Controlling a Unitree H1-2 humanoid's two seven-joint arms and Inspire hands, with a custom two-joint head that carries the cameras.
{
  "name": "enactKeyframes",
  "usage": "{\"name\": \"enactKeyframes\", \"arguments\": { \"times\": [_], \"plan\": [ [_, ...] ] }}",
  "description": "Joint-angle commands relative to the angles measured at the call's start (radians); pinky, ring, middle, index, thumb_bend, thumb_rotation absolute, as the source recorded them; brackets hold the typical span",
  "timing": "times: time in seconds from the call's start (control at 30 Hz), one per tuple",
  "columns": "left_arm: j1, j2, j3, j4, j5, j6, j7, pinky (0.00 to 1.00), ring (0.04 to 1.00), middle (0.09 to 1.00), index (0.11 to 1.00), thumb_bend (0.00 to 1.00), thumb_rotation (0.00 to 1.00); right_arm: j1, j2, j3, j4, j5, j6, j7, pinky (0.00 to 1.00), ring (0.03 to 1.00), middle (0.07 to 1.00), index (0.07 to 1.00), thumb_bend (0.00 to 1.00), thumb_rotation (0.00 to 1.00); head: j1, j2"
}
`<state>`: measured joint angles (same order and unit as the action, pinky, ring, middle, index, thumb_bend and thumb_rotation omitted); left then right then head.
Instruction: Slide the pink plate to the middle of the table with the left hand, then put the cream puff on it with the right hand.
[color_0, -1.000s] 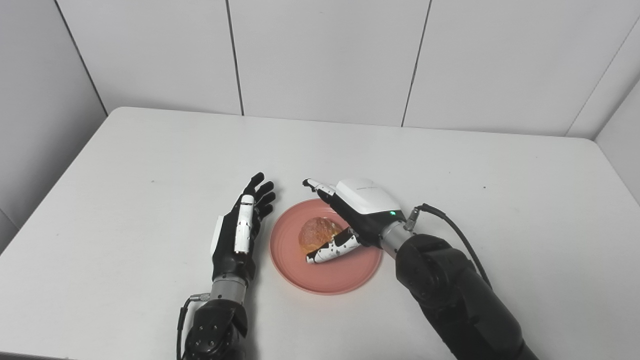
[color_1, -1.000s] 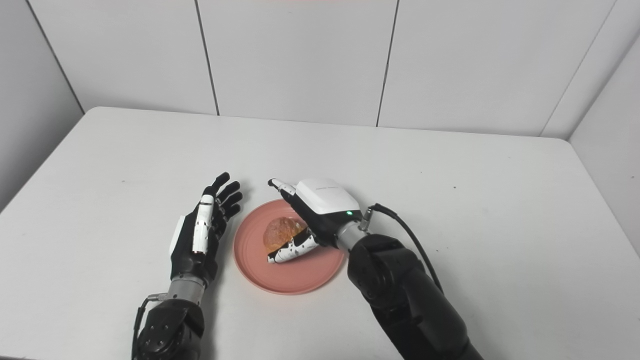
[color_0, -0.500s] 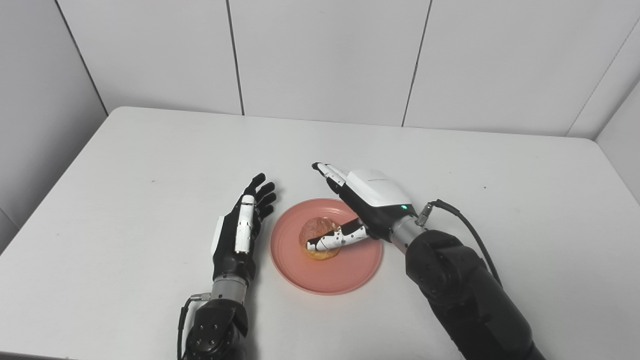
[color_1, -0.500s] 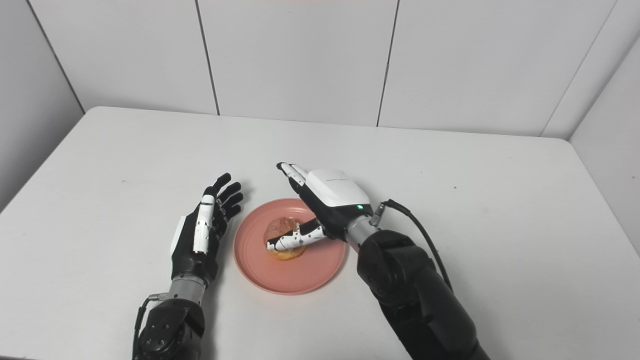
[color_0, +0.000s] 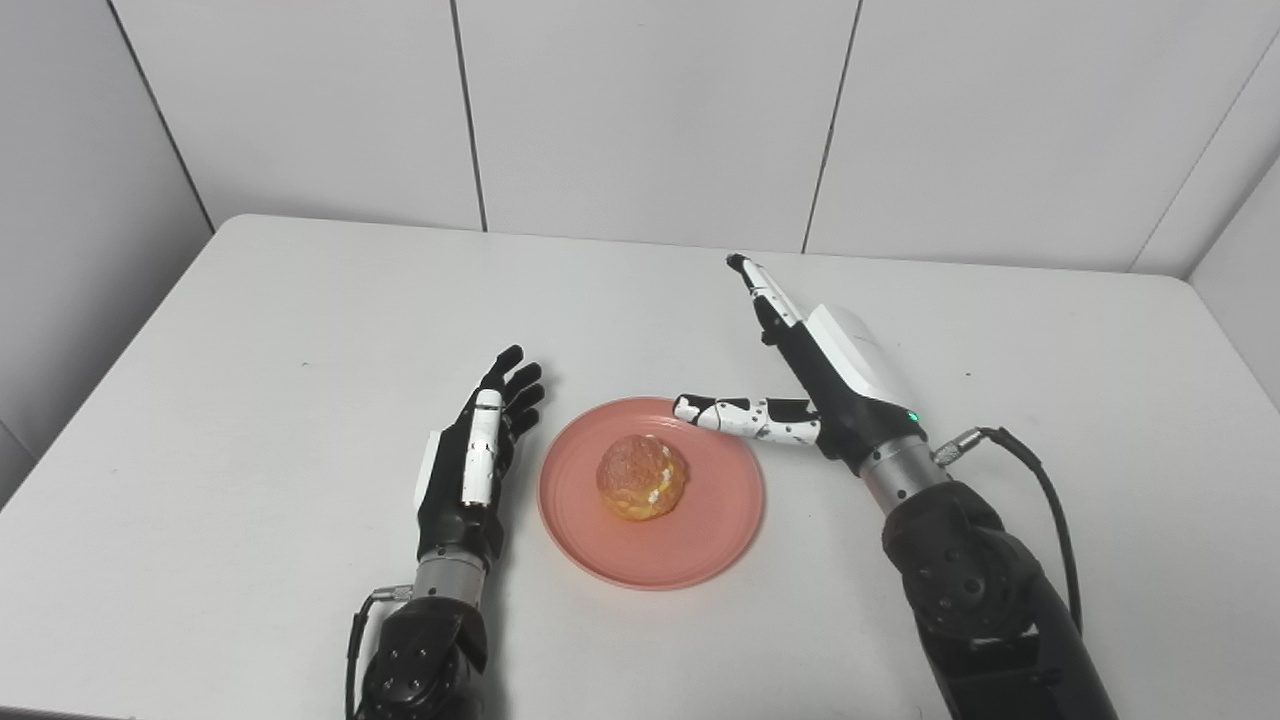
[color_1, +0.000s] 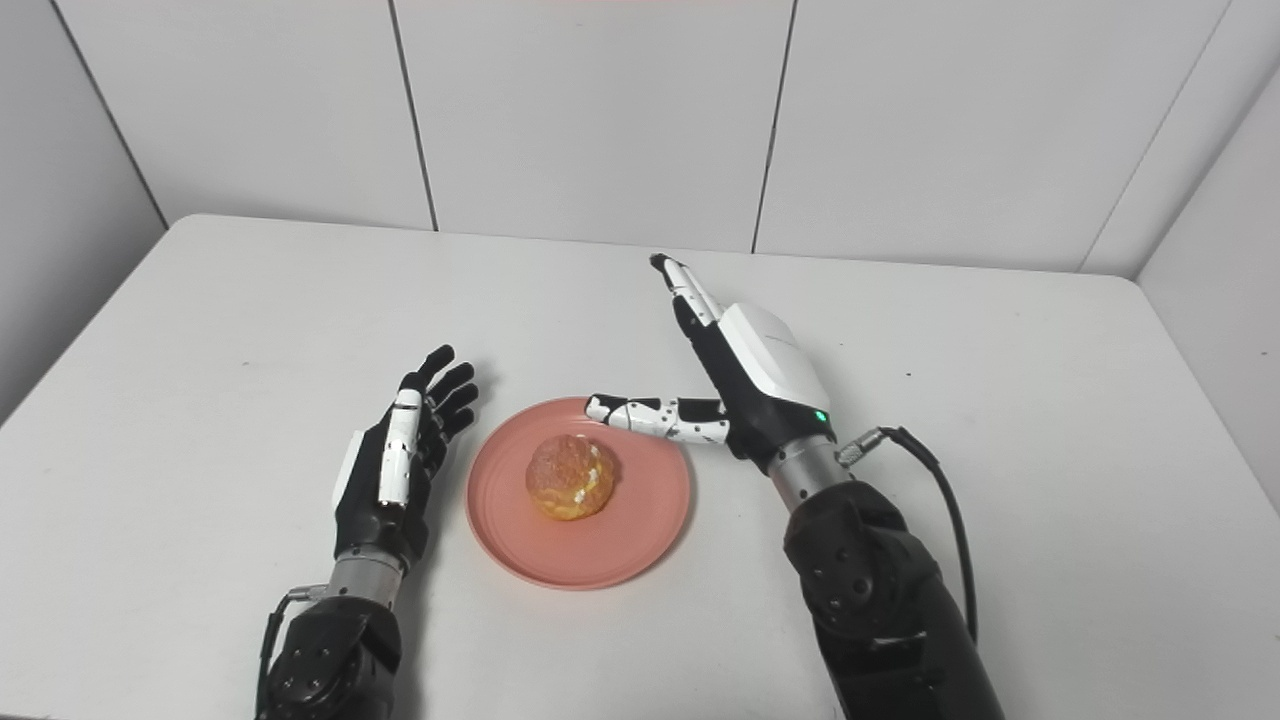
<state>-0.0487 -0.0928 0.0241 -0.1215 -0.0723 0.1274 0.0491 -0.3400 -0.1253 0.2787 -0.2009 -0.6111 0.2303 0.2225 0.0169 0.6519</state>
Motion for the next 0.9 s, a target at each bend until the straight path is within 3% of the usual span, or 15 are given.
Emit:
{"name": "enactKeyframes", "arguments": {
  "times": [0.0, 0.1, 0.3, 0.43, 0.57, 0.73, 0.87],
  "plan": [
    [-0.030, 0.004, -0.006, -0.033, -0.001, -0.027, -0.012, 0.91, 0.876, 0.872, 0.861, 0.46, 1.00, -0.003, 0.013, -0.024, -0.031, 0.043, -0.072, -0.054, 0.83, 0.973, 1.000, 1.000, 0.94, 0.77, -0.002, 0.001],
    [-0.028, 0.008, -0.006, -0.030, -0.004, -0.030, -0.013, 0.91, 0.880, 0.875, 0.865, 0.46, 1.00, 0.033, 0.025, -0.045, -0.021, 0.075, -0.093, -0.097, 0.87, 0.981, 1.000, 1.000, 0.91, 0.83, 0.001, 0.002],
    [-0.027, 0.012, -0.009, -0.035, -0.001, -0.030, -0.013, 0.91, 0.883, 0.879, 0.866, 0.46, 1.00, 0.097, 0.050, -0.067, -0.041, 0.088, -0.058, -0.142, 0.87, 0.968, 1.000, 1.000, 0.88, 0.99, 0.002, 0.004],
    [-0.023, 0.015, -0.012, -0.044, -0.001, -0.024, -0.014, 0.91, 0.888, 0.886, 0.870, 0.46, 1.00, 0.139, 0.075, -0.081, -0.058, 0.112, -0.027, -0.143, 0.88, 0.962, 1.000, 1.000, 0.89, 1.00, 0.008, 0.008],
    [-0.017, 0.020, -0.012, -0.057, -0.007, -0.013, -0.019, 0.91, 0.890, 0.889, 0.873, 0.46, 1.00, 0.174, 0.099, -0.100, -0.039, 0.173, -0.060, -0.152, 0.87, 0.961, 1.000, 1.000, 0.85, 1.00, 0.012, 0.012],
    [-0.002, 0.031, -0.019, -0.070, -0.002, -0.002, -0.029, 0.94, 0.912, 0.910, 0.895, 0.46, 1.00, 0.200, 0.142, -0.137, -0.001, 0.323, -0.087, -0.150, 0.91, 0.976, 1.000, 1.000, 0.76, 1.00, 0.014, 0.015],
    [0.009, 0.044, -0.023, -0.066, -0.003, -0.008, -0.038, 0.98, 0.934, 0.934, 0.917, 0.47, 1.00, 0.206, 0.160, -0.151, 0.002, 0.385, -0.043, -0.140, 0.96, 0.987, 1.000, 1.000, 0.66, 1.00, 0.017, 0.016]
  ]
}}
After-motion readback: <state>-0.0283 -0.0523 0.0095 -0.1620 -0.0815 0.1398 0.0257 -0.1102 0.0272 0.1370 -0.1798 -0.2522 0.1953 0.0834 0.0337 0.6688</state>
